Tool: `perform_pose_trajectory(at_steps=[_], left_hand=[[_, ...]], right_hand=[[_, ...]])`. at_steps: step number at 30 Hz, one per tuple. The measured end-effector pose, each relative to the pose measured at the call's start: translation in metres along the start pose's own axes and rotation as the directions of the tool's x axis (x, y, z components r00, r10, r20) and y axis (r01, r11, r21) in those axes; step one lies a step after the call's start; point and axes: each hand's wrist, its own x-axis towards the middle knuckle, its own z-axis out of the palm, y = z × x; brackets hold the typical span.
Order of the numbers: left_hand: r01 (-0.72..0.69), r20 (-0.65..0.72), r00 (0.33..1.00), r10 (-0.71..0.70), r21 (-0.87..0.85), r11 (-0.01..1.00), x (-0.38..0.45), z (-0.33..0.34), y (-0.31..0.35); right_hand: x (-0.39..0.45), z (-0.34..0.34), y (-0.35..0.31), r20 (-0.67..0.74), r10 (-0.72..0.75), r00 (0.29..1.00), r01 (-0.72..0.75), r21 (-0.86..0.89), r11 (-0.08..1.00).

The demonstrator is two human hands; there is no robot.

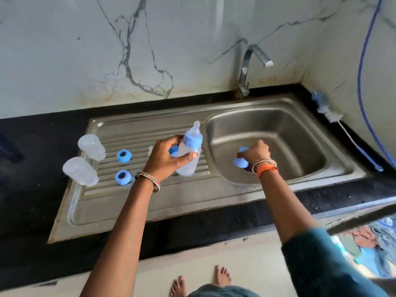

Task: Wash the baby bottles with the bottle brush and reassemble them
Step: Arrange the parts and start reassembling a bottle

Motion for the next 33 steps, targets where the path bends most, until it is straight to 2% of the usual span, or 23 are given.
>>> perform_pose_trajectory(at_steps=[1, 3, 4, 5, 6, 7, 9, 10, 12, 13, 14, 16, 18, 24, 27, 31, 33], left_hand=[[0.008, 0.012, 1.000, -0.008, -0.011, 1.000, 0.002, 0.003, 0.000], [0.031, 0.046, 0.998, -0.031, -0.013, 0.999, 0.003, 0.007, 0.002], [0.038, 0.056, 0.998, -0.037, -0.026, 0.999, 0.005, 0.009, 0.005], [0.045, 0.062, 0.997, -0.041, -0.064, 0.997, 0.005, 0.010, 0.009], [0.060, 0.068, 0.996, -0.053, -0.109, 0.992, 0.007, 0.011, 0.013], [0.087, 0.080, 0.994, -0.075, -0.158, 0.984, 0.007, 0.012, 0.015], [0.117, 0.091, 0.991, -0.099, -0.217, 0.969, 0.008, 0.014, 0.015], [0.123, 0.093, 0.990, -0.104, -0.231, 0.965, 0.008, 0.013, 0.015], [0.138, 0.091, 0.989, -0.118, -0.264, 0.955, 0.008, 0.010, 0.017], [0.146, 0.088, 0.988, -0.125, -0.294, 0.945, 0.009, 0.009, 0.019], [0.149, 0.074, 0.988, -0.132, -0.320, 0.936, 0.010, 0.009, 0.021], [0.146, 0.034, 0.989, -0.143, -0.355, 0.924, 0.012, 0.007, 0.023], [0.124, 0.008, 0.991, -0.131, -0.372, 0.920, 0.011, 0.005, 0.024], [0.067, -0.079, 0.991, -0.109, -0.410, 0.910, 0.007, -0.003, 0.034], [0.094, -0.153, 0.968, -0.198, -0.510, 0.855, 0.007, -0.006, 0.036], [0.079, -0.157, 0.972, -0.178, -0.494, 0.866, 0.008, -0.005, 0.040], [0.049, -0.200, 0.966, -0.166, -0.487, 0.872, 0.009, -0.002, 0.043]], right_hand=[[-0.003, -0.012, -0.010, -0.032, -0.064, 0.997, 0.067, 0.083, 0.994], [-0.005, -0.042, -0.027, 0.025, -0.194, 0.981, 0.176, 0.317, 0.932], [-0.008, -0.057, -0.034, 0.125, -0.253, 0.959, 0.163, 0.486, 0.858], [-0.009, -0.064, -0.036, 0.267, -0.272, 0.924, 0.049, 0.625, 0.779], [-0.005, -0.062, -0.030, 0.342, -0.250, 0.906, -0.050, 0.672, 0.739], [-0.005, -0.056, -0.023, 0.383, -0.197, 0.903, -0.079, 0.597, 0.798], [-0.008, -0.046, -0.013, 0.158, -0.092, 0.983, -0.002, 0.516, 0.856], [-0.014, -0.045, -0.014, 0.162, -0.085, 0.983, -0.028, 0.587, 0.809], [-0.033, -0.059, -0.038, 0.219, -0.275, 0.936, -0.029, 0.827, 0.561], [-0.038, -0.066, -0.050, 0.190, -0.359, 0.914, -0.019, 0.902, 0.431], [-0.046, -0.073, -0.064, 0.130, -0.418, 0.899, 0.032, 0.933, 0.358], [-0.066, -0.084, -0.089, 0.001, -0.528, 0.849, 0.223, 0.906, 0.361], [-0.083, -0.089, -0.106, -0.031, -0.596, 0.802, 0.313, 0.872, 0.375], [-0.100, -0.090, -0.121, 0.127, -0.651, 0.748, 0.337, 0.773, 0.538], [-0.104, -0.085, -0.125, 0.124, -0.633, 0.764, 0.310, 0.790, 0.529], [-0.108, -0.081, -0.128, 0.093, -0.617, 0.781, 0.330, 0.777, 0.535], [-0.111, -0.082, -0.130, 0.080, -0.597, 0.798, 0.324, 0.779, 0.537]])
